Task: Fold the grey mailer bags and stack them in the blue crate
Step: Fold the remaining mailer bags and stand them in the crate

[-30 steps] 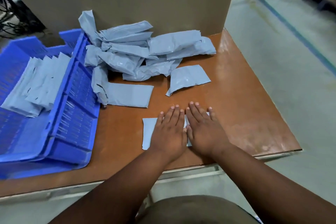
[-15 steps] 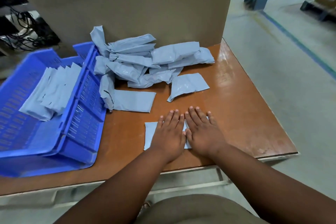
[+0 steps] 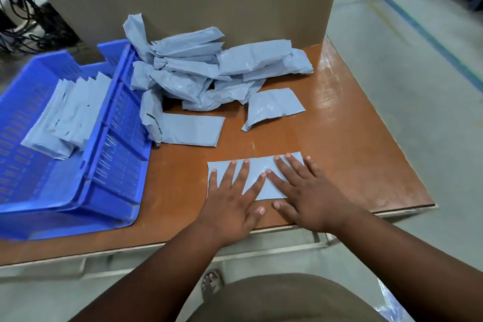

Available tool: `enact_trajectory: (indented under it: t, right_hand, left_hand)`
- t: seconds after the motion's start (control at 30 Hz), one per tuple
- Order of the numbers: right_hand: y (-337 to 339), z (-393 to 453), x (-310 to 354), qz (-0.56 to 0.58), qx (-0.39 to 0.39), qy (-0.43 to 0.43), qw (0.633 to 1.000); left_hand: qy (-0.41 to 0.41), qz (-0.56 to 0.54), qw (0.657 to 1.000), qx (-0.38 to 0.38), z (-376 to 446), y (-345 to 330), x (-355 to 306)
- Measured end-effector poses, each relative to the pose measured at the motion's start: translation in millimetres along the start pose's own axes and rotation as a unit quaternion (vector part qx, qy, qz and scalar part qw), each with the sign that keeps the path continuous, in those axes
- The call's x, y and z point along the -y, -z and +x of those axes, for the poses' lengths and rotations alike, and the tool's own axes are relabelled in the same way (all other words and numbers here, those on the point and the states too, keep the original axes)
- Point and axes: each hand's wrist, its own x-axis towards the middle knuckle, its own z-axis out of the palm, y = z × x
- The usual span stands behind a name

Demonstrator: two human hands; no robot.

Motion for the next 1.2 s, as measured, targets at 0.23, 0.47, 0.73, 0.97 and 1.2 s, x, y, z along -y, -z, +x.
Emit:
enact_trajectory:
  t: [0.23,0.47,0.73,0.97,1.2]
  right_hand:
    - [8.4,-1.2,4.5,-0.005,0.02,-0.013,1.0]
    - [22.2,7.4,24.8,0.018,-0.004,-0.056,0.998]
    - [15.7,61.1,85.3,0.055,-0.04,-0.037,0.997]
    - [2.1,67.1,79.8,0.046,-0.015,-0.055,0.997]
    - [5.6,61.8,69.4,0.049,0.009,-0.065,0.997]
  left_hand:
    - [0.001,-0.009,1.0,0.001,-1.4,2.1,0.3]
    - [0.022,-0.016,1.0,-0.014,-8.1,8.1,15.2]
    - [0.013,-0.056,0.997,-0.047,-8.8,-4.7,48.3]
    - [0.015,-0.06,0.997,-0.034,-3.5,-13.9,54.7]
    - [0.027,-0.058,0.998,-0.02,-8.1,-15.3,67.9]
